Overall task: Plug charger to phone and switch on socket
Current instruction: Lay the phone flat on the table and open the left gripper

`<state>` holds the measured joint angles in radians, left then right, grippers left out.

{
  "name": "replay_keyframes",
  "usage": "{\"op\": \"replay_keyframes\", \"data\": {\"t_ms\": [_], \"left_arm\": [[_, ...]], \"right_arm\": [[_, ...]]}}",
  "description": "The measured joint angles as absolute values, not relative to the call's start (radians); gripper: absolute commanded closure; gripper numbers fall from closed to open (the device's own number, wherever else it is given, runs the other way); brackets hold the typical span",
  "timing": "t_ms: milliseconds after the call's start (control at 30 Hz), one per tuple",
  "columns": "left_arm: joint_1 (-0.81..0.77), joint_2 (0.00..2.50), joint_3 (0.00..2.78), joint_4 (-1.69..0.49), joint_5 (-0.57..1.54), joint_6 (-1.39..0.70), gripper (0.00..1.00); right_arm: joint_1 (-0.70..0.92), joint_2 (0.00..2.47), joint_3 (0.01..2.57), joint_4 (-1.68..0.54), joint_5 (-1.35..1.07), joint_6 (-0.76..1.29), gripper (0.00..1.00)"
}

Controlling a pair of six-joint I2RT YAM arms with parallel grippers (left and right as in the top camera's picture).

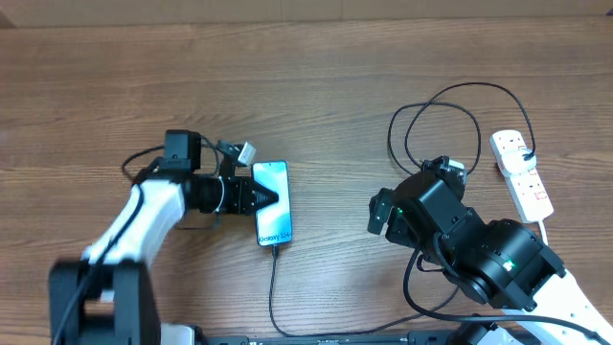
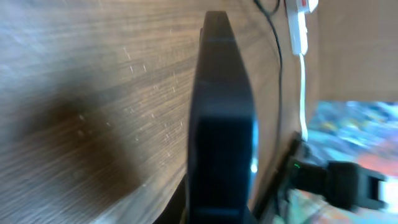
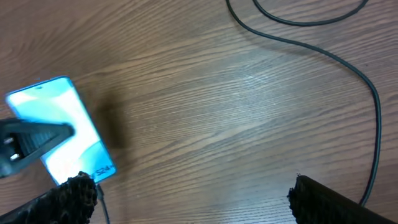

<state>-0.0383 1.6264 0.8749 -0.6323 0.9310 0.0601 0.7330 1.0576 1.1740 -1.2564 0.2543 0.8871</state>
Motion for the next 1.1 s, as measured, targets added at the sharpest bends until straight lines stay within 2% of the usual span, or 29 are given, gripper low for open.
{"op": "replay_keyframes", "data": {"t_ms": [233,433,700,1100], "left_arm": [[-0.038,1.831,1.018,-0.805,0.976,0.167,0.95],[-0.038,1.869,1.116,-0.884,0.886,0.267,0.96],[-0.038,1.869,1.126,-0.873,0.825,0.332,0.96],[-0.038,1.869,1.082,-0.701,0.803,0.18,0.93]], "right_arm": [[0.733,1.058,1.174,-1.264,0.254,0.887,0.0],[0.733,1.058,1.174,-1.266,0.255,0.887,0.0],[0.733,1.058,1.174,-1.267,0.254,0.887,0.0],[0.733,1.058,1.174,-1.269,0.254,0.886,0.0]]}}
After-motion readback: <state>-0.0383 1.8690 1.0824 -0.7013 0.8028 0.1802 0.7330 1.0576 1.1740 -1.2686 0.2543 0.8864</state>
